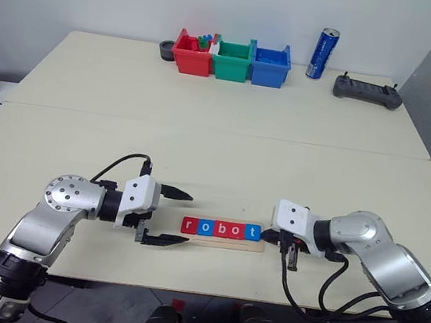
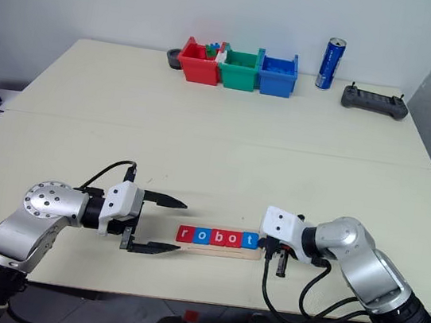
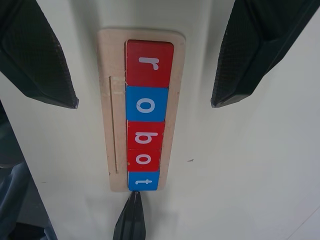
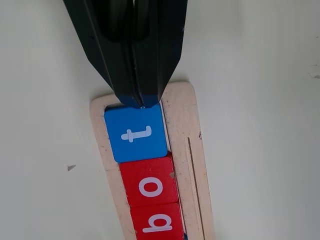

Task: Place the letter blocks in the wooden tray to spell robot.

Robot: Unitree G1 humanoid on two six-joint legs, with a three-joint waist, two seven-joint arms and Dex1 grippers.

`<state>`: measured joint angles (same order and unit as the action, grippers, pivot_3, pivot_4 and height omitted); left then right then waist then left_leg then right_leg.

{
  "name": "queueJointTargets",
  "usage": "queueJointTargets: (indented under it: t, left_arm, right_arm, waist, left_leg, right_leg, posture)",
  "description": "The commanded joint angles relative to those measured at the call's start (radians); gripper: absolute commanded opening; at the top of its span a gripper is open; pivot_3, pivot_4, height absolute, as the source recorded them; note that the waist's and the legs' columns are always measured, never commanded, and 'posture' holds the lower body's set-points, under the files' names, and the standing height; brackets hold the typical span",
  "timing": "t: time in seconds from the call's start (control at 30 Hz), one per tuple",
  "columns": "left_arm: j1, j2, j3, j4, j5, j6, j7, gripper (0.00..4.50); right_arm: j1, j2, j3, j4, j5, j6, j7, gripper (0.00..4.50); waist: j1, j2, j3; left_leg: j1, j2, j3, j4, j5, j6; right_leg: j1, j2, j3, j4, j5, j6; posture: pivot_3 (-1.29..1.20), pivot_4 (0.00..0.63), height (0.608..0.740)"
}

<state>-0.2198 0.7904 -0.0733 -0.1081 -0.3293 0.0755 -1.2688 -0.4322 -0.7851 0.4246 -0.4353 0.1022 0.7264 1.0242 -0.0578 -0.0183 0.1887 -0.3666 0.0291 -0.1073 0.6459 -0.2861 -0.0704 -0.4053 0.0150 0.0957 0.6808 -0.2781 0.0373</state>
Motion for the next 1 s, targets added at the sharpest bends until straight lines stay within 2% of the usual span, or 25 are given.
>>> queueJointTargets:
  t: [0.03, 0.13, 0.5, 0.67, 1.0]
  left_arm:
    - [-0.003, 0.015, 0.032, -0.015, -0.010, -0.014, -0.001, 4.50]
    - [-0.002, 0.016, 0.042, -0.028, -0.022, 0.003, 0.004, 4.50]
    - [-0.001, 0.061, 0.090, -0.086, -0.037, 0.101, 0.044, 4.50]
    - [0.010, 0.072, 0.112, -0.114, -0.060, 0.139, 0.042, 4.50]
    - [0.025, 0.069, 0.120, -0.138, -0.074, 0.149, 0.051, 4.50]
  right_arm:
    - [-0.013, -0.023, -0.036, -0.032, 0.020, -0.022, 0.024, 0.04]
    - [-0.010, -0.057, -0.090, -0.039, 0.055, -0.035, 0.056, 0.60]
    - [-0.007, -0.134, -0.278, -0.060, 0.237, -0.042, 0.156, 4.46]
    - [-0.022, -0.129, -0.313, -0.050, 0.299, -0.034, 0.165, 4.46]
    - [-0.044, -0.123, -0.305, -0.008, 0.293, -0.076, 0.154, 4.46]
  waist:
    - [0.000, 0.000, 0.000]
    - [0.001, 0.000, 0.000]
    - [0.001, 0.000, 0.000]
    - [0.000, 0.000, 0.000]
    - [0.001, 0.000, 0.000]
  left_leg:
    - [0.000, 0.000, 0.000, 0.000, 0.000, 0.000]
    - [0.000, 0.000, 0.000, 0.000, 0.000, 0.000]
    - [0.000, 0.000, 0.000, 0.000, 0.000, 0.000]
    - [0.000, 0.000, 0.000, 0.000, 0.000, 0.000]
    - [0.000, 0.000, 0.000, 0.000, 0.000, 0.000]
  right_leg:
    - [0.000, 0.000, 0.000, 0.000, 0.000, 0.000]
    - [0.000, 0.000, 0.000, 0.000, 0.000, 0.000]
    - [0.000, 0.000, 0.000, 0.000, 0.000, 0.000]
    - [0.000, 0.000, 0.000, 0.000, 0.000, 0.000]
    - [0.000, 0.000, 0.000, 0.000, 0.000, 0.000]
  posture:
    - [0.00, 0.150, 0.740]
    - [0.00, 0.150, 0.740]
    - [0.00, 0.150, 0.740]
    - [0.00, 0.150, 0.740]
    - [0.00, 0.150, 0.740]
